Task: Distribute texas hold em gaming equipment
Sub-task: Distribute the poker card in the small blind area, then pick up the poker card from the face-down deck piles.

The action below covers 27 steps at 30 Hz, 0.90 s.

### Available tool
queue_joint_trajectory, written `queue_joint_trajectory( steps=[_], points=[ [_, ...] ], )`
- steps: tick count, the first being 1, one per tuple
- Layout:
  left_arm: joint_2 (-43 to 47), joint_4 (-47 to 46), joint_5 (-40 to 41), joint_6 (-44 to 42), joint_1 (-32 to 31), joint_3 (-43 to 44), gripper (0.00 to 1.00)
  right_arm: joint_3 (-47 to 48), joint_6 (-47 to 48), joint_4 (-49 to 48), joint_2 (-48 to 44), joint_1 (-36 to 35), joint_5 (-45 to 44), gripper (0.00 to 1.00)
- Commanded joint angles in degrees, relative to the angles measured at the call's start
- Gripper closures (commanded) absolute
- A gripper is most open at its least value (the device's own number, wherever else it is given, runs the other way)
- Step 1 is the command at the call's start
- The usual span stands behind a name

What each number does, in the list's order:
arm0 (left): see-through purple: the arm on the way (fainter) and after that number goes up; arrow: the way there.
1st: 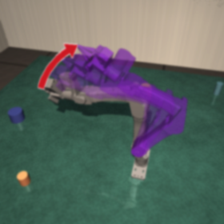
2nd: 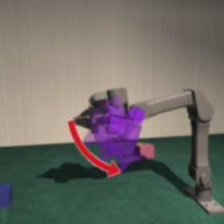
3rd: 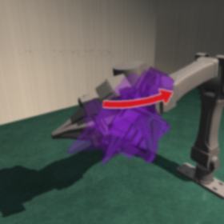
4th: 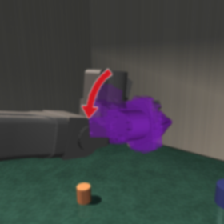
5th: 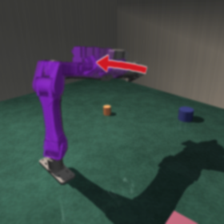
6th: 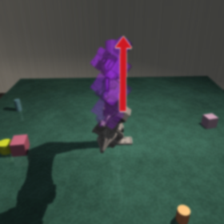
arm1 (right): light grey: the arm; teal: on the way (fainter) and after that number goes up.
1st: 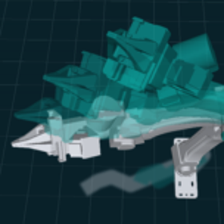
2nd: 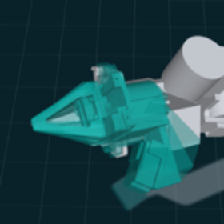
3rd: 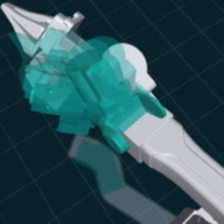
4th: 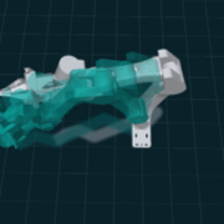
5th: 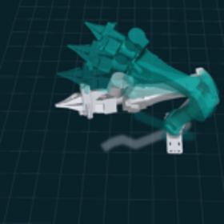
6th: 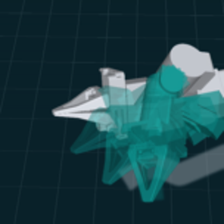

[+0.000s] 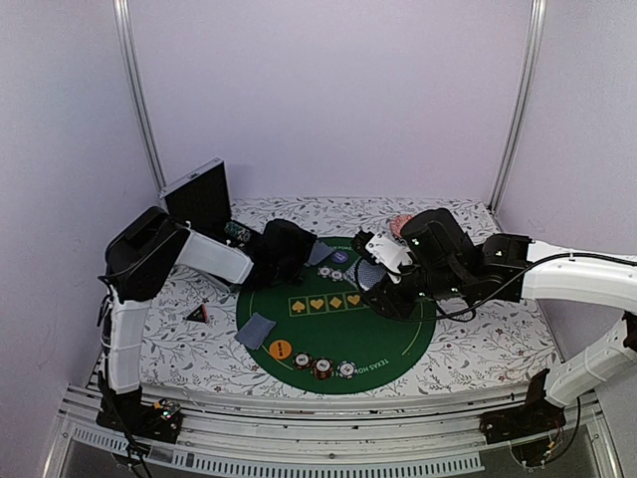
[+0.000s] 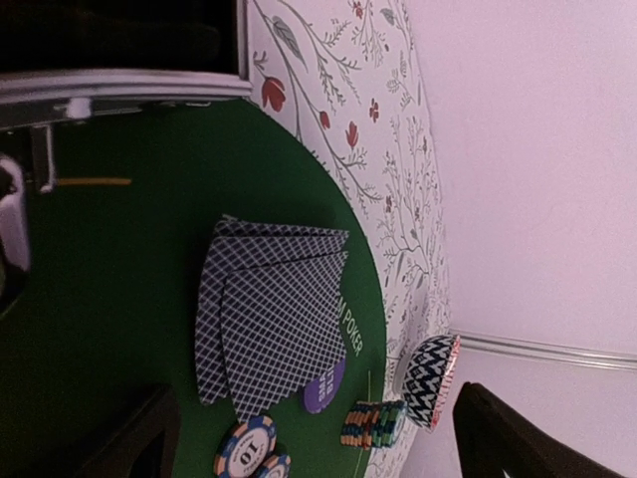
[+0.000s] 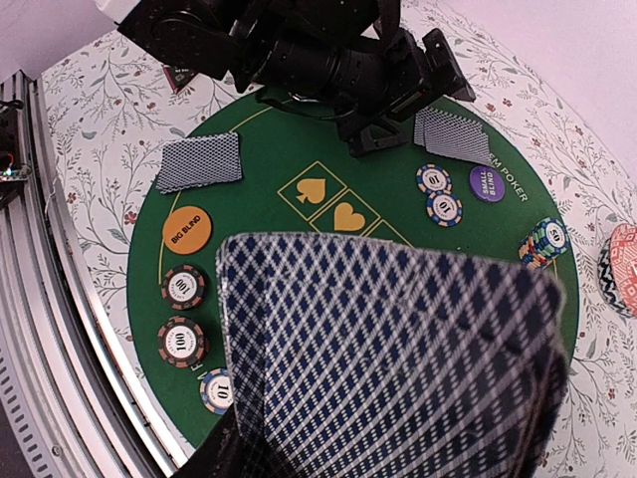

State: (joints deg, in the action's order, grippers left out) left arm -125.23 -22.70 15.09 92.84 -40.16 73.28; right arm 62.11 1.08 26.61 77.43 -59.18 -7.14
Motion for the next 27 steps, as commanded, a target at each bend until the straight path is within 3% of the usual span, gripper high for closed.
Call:
queue_joint_trajectory(
  steps=[1, 7, 12, 14, 17, 22, 27],
  points=[
    [4.0, 3.0, 1.0, -2.2, -0.8, -3.0, 0.02, -0.5, 0.0, -0.1, -1.4, 0.3, 0.4, 0.57],
    [14.8, -2.8, 5.5, -15.0, -1.6, -9.5, 0.02, -0.2, 0.4, 0.6, -1.6, 0.3, 0.7, 0.57],
    [25.8, -19.9, 2.3, -39.2, -1.9, -19.2, 0.02, -0.2, 1.1, 0.2, -1.9, 0.2, 1.9, 0.57],
    [30.1, -24.8, -4.8, -49.4, -1.9, -22.1, 0.02, -0.4, 1.4, -0.3, -2.0, 0.1, 2.2, 0.57],
    [35.3, -23.2, -17.7, -59.6, -2.0, -23.8, 0.02, -0.3, 2.0, -0.8, -1.7, -0.1, 2.8, 0.56],
    [41.9, -11.6, -41.0, -70.4, -2.4, -24.0, 0.05, 0.0, 3.0, -1.4, -0.8, -1.3, 3.6, 0.56],
    [47.9, 2.4, -53.5, -76.1, -3.1, -24.6, 0.15, 0.3, 4.4, -2.2, 0.2, -2.5, 4.6, 0.56]
  ],
)
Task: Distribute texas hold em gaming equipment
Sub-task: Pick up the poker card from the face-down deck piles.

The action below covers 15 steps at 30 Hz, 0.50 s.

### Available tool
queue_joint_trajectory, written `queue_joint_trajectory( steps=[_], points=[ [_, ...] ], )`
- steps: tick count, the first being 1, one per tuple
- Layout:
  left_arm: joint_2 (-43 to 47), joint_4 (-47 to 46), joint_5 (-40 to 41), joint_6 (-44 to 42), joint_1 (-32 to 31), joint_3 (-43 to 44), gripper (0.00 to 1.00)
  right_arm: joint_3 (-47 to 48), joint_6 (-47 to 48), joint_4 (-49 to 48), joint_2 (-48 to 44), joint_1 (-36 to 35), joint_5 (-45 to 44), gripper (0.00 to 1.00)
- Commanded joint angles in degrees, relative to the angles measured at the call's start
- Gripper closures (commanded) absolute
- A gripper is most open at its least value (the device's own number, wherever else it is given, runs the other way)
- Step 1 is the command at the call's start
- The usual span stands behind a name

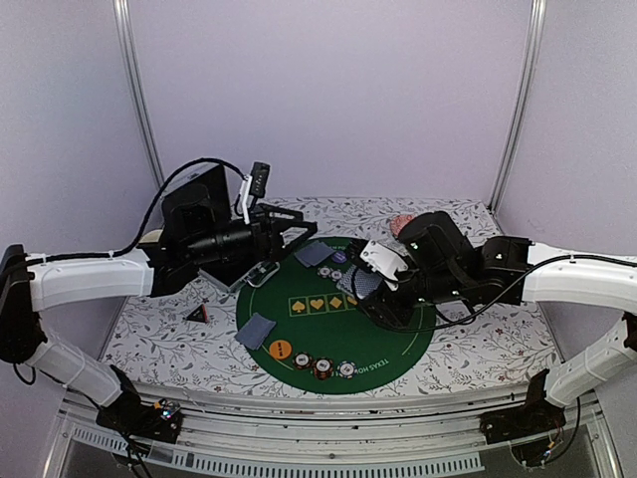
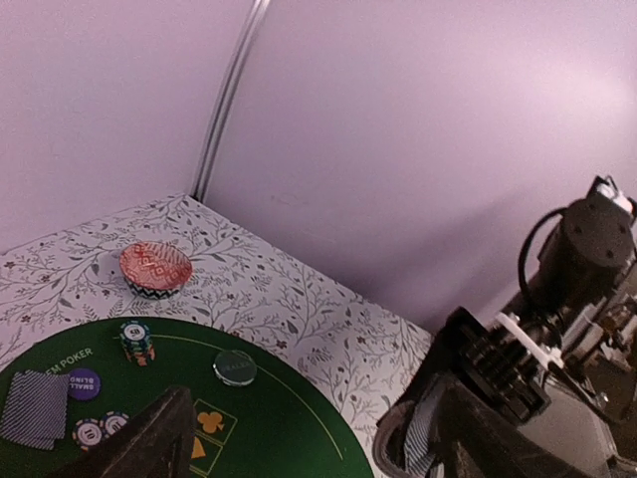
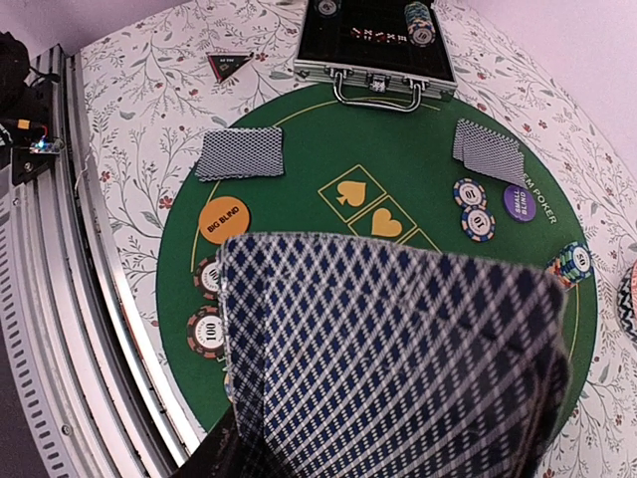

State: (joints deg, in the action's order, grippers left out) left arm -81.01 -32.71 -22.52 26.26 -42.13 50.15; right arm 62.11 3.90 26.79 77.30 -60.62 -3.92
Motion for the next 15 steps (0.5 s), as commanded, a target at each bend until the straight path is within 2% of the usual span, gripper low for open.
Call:
queue_joint_trajectory(
  steps=[1, 3, 6, 11, 12, 15],
  points=[
    [4.6, 14.5, -17.2, -10.6, -1.3, -1.6, 0.16, 0.4, 1.8, -2.4, 0.4, -1.3, 1.6, 0.56],
    [6.1, 18.3, -18.7, -13.6, -2.3, -1.4, 0.16, 0.7, 2.1, -2.7, 0.9, -1.5, 2.1, 0.56],
    [6.3, 23.6, -17.3, -17.8, -4.7, -0.3, 0.11, 1.2, 2.8, -3.2, 1.7, -1.9, 2.8, 0.56],
    [2.4, 27.1, -15.2, -17.9, -6.1, 2.4, 0.09, 2.8, 3.4, -3.3, 3.3, -2.5, 3.3, 0.56],
    [0.3, 27.6, -11.8, -17.7, -6.5, 3.3, 0.10, 3.3, 3.5, -3.5, 3.9, -3.0, 3.9, 0.56],
    [-2.4, 26.8, -11.2, -16.4, -7.0, 4.4, 0.11, 3.7, 3.6, -3.7, 4.8, -3.4, 4.2, 0.56]
  ],
)
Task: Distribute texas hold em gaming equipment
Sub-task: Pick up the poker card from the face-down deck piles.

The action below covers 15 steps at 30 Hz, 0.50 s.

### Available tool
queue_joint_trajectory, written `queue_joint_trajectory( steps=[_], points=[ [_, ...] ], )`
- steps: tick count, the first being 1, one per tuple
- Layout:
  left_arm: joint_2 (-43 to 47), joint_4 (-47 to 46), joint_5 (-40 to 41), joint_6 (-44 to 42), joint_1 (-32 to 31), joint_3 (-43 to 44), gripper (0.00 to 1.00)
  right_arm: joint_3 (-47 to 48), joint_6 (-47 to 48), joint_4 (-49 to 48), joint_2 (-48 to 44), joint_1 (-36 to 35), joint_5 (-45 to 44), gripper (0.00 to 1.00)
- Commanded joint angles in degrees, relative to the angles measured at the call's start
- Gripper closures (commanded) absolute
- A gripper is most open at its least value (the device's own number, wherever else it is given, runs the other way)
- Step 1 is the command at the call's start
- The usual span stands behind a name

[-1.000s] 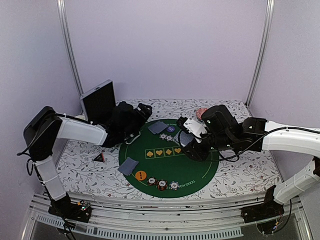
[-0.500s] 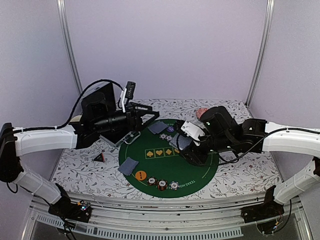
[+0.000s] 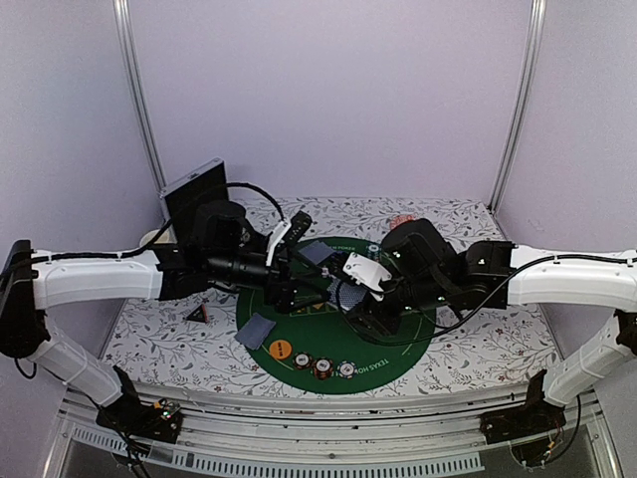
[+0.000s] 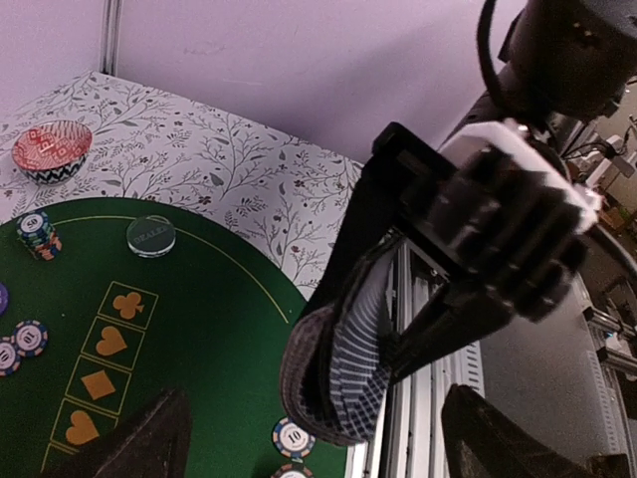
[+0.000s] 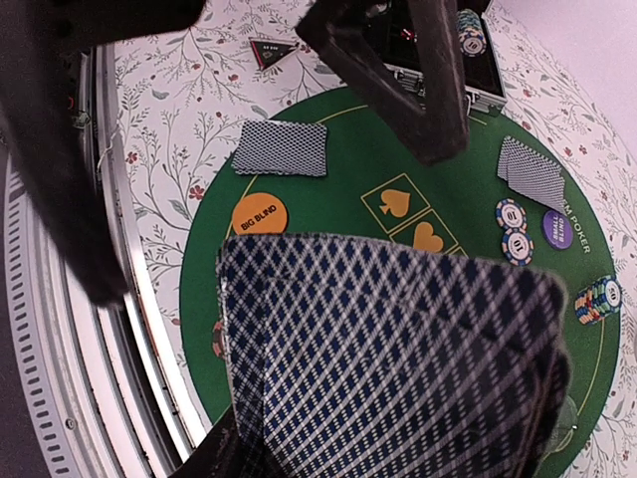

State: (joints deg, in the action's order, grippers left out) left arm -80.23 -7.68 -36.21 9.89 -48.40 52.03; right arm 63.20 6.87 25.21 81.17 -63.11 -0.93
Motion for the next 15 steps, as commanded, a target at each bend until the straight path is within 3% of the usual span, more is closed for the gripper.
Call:
queue_joint_trajectory(
  steps=[1, 9, 15],
  points=[
    [-3.9, 1.6, 2.8, 0.4, -0.9, 3.0, 0.12, 3.0, 0.7, -2.0, 1.4, -1.1, 1.2, 0.56],
    [-5.3, 0.2, 8.8, 2.3, -1.1, 4.1, 0.18, 3.9, 1.2, -1.8, 2.4, -1.8, 1.3, 0.56],
    [-3.1, 0.3, 10.6, 1.4, -1.1, 2.5, 0.28, 3.2, 1.3, -2.0, 1.6, -1.8, 1.0, 0.56]
  ],
)
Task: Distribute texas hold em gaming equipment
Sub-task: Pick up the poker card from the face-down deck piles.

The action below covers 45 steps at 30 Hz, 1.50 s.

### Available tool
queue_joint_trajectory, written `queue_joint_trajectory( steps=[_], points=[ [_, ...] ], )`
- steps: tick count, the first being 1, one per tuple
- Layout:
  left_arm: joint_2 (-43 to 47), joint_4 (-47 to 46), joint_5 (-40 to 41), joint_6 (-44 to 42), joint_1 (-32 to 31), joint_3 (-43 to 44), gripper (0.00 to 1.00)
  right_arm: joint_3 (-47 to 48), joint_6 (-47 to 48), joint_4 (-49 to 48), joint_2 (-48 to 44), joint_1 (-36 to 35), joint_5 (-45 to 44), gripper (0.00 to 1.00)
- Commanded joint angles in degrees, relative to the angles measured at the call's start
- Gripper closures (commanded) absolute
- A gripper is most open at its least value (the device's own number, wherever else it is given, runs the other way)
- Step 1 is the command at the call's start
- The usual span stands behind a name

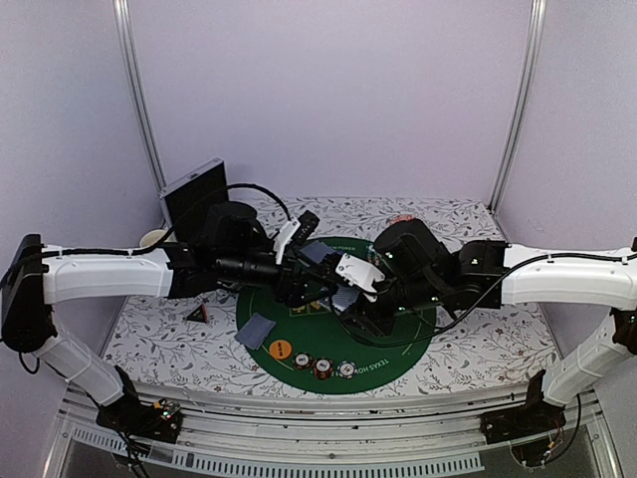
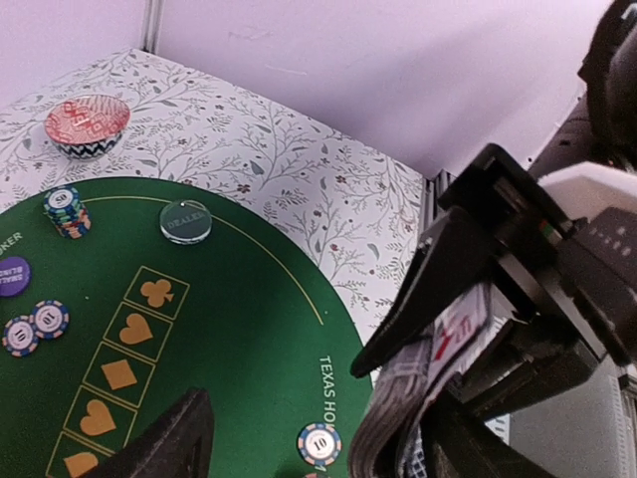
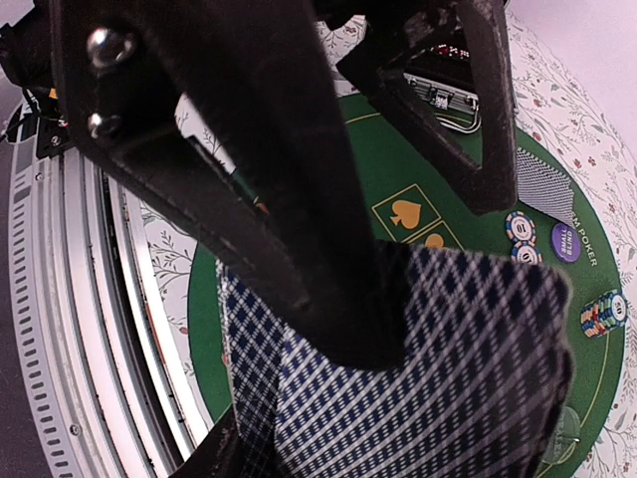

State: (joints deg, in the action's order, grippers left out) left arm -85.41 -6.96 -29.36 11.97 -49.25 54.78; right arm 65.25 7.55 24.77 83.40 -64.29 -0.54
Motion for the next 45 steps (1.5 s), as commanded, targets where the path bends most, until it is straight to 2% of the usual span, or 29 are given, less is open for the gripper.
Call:
queue_joint_trajectory(
  steps=[1, 5, 16, 19, 26, 32, 35, 45],
  points=[
    [2.1, 0.4, 4.7, -0.8, -0.2, -0.2, 0.31, 1.0, 0.6, -1.6, -0.7, -0.7, 0.4, 0.56],
    [1.9, 4.5, 6.8, -1.2, -0.2, 1.4, 0.40, 0.9, 0.8, -1.5, -1.0, -0.7, 0.0, 0.56],
    [5.3, 4.1, 6.7, -2.4, -0.1, 0.0, 0.42, 0.0, 0.7, -1.1, -1.9, -0.7, -1.0, 0.56],
    [5.6, 4.5, 6.3, -2.7, -0.1, -0.4, 0.46, -0.1, 0.6, -1.1, -1.9, -0.6, -1.0, 0.56],
    [5.8, 4.0, -0.6, -2.7, -0.1, -0.9, 0.67, 0.1, 0.6, -1.1, -2.1, -0.6, -1.2, 0.56],
    [8.0, 4.2, -1.1, -3.6, -0.2, -1.9, 0.91, 0.0, 0.6, -1.0, -2.5, -0.6, -1.6, 0.56],
    [9.2, 3.9, -1.4, -3.9, -0.2, -2.4, 0.99, -0.1, 0.6, -1.0, -2.5, -0.7, -1.8, 0.56],
    [11.5, 5.2, -3.5, -4.7, -0.1, -2.2, 1.00, -0.7, 0.6, -0.9, -2.8, -0.7, -2.6, 0.56]
  ],
)
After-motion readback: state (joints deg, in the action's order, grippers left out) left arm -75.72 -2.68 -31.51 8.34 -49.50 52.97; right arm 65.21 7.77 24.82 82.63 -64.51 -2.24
